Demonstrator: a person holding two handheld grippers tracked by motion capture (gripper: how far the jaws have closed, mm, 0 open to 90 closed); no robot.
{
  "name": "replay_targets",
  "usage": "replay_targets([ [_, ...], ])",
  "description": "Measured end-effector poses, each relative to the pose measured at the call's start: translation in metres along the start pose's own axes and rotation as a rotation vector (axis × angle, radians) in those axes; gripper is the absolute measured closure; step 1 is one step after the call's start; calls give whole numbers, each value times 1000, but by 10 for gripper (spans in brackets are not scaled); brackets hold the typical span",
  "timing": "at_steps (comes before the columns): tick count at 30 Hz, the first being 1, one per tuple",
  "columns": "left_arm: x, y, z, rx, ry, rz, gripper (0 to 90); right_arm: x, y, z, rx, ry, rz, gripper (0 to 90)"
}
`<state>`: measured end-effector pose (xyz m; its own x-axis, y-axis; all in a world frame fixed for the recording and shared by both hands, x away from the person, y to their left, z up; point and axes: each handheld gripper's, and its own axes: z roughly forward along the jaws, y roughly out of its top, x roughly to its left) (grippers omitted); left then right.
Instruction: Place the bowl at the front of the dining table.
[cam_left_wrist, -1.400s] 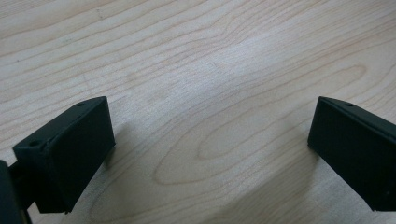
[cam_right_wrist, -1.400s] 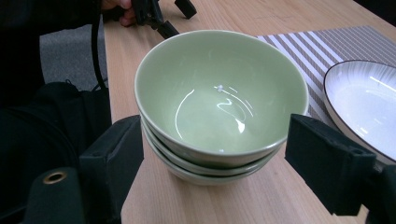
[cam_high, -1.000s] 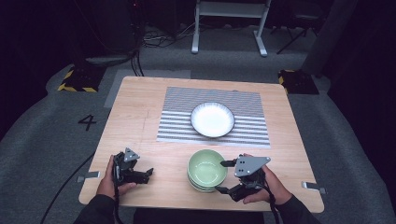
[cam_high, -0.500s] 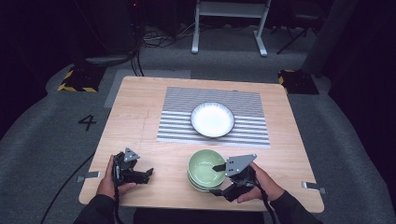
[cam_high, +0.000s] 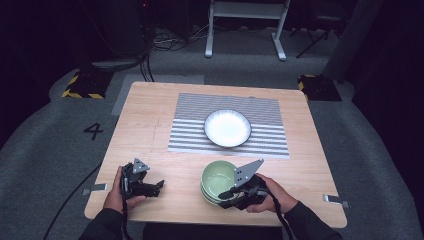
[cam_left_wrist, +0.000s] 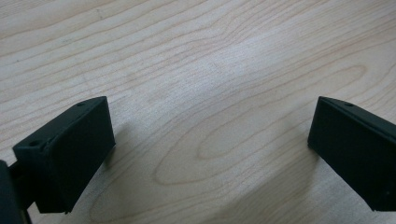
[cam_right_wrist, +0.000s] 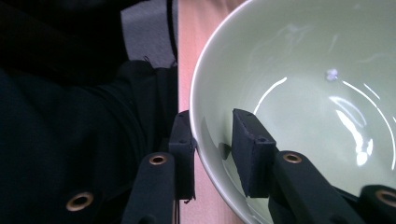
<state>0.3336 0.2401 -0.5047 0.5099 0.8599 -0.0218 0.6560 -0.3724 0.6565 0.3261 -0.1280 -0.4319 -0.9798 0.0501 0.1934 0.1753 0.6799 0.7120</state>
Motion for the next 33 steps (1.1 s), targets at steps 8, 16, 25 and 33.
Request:
replay_targets([
  [8,0,0,0,0,-1,1,4,1,6,-6,-40,39,9,782],
  [16,0,0,0,0,-1,1,4,6,12,-9,-70,14,-49,824],
  [25,0,0,0,0,-1,1,4,10,15,-15,-128,-27,-71,833],
  [33,0,0,0,0,-1,2,4,10,13,-18,-196,-25,-49,831],
])
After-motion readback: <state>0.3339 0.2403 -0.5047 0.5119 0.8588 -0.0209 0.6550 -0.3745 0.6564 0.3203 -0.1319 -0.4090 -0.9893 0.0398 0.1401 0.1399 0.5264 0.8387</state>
